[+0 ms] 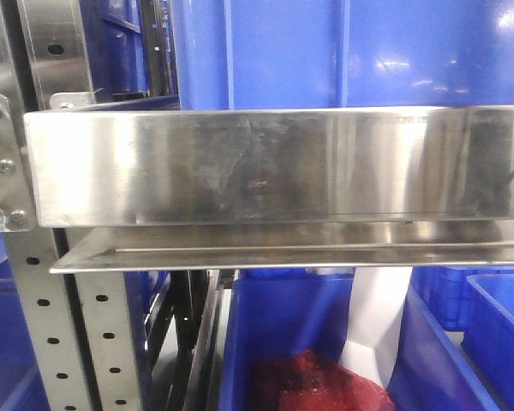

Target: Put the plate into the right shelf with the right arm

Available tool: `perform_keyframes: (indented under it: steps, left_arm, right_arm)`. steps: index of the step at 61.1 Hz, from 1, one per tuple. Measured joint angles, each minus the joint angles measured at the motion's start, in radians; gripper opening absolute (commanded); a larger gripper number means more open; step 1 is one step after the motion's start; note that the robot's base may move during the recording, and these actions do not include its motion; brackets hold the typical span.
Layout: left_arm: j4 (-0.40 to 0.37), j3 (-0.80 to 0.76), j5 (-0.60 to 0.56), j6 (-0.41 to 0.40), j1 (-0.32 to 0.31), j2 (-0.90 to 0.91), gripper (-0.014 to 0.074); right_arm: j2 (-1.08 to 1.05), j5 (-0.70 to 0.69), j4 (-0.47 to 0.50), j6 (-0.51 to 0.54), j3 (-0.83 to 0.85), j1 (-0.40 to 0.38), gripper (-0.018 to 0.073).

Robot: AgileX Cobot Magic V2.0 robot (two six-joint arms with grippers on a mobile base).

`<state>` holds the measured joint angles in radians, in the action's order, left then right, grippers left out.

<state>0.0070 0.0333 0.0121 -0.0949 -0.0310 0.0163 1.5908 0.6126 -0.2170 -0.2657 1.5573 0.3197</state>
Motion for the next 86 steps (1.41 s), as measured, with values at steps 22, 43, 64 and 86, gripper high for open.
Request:
perform_keyframes:
  steps: [22, 43, 64, 86]
  left_arm:
    - [0.0, 0.0, 0.0, 0.0, 0.0, 0.0, -0.0047]
    - [0.0, 0.0, 0.0, 0.0, 0.0, 0.0, -0.0047]
    - [0.0, 0.0, 0.0, 0.0, 0.0, 0.0, -0.0047]
    - [0.0, 0.0, 0.0, 0.0, 0.0, 0.0, -0.0047]
  right_arm:
    - [-0.117, 0.008, 0.0, 0.0, 0.0, 0.0, 0.0375]
    - [-0.45, 0.044, 0.0, 0.0, -0.121, 0.0, 0.0048]
    - [-0.913, -0.025, -0.002, -0.002, -0.571, 0.0, 0.0046]
    - [-1.327, -0.025, -0.002, -0.004, -0.879, 0.0, 0.0046]
